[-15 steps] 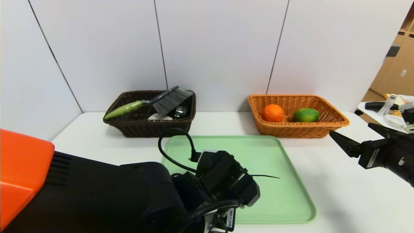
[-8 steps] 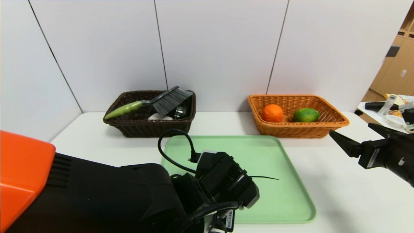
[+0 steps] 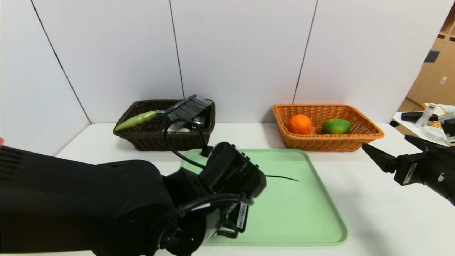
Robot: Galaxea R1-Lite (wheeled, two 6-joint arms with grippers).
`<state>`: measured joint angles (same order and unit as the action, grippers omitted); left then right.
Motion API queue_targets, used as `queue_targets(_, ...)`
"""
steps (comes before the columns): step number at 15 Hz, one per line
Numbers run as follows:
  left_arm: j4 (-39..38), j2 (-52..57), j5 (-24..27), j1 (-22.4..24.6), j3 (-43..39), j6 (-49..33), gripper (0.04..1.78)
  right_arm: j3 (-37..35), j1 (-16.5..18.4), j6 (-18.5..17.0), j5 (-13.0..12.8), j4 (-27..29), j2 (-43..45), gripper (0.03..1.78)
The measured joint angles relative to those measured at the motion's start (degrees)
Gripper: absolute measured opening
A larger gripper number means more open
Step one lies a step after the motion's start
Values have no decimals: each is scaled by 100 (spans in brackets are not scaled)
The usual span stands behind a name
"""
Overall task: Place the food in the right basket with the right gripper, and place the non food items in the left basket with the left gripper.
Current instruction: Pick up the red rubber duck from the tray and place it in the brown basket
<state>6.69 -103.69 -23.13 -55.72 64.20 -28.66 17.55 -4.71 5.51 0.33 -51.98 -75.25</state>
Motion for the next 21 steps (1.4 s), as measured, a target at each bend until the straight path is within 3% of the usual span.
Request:
queue_targets(6,-903,645,205,1918,2,2194,67,27,-2,-22,33,-229,-79,169)
queue_targets(13,-1026,607,1669,4117,525,3999,65,-37,-2,-20,35,-312,-178,169)
queue_targets(21,-1028,-998,1916,4591,2525,4312,64,-100,2,-17,35,-306,-226,169)
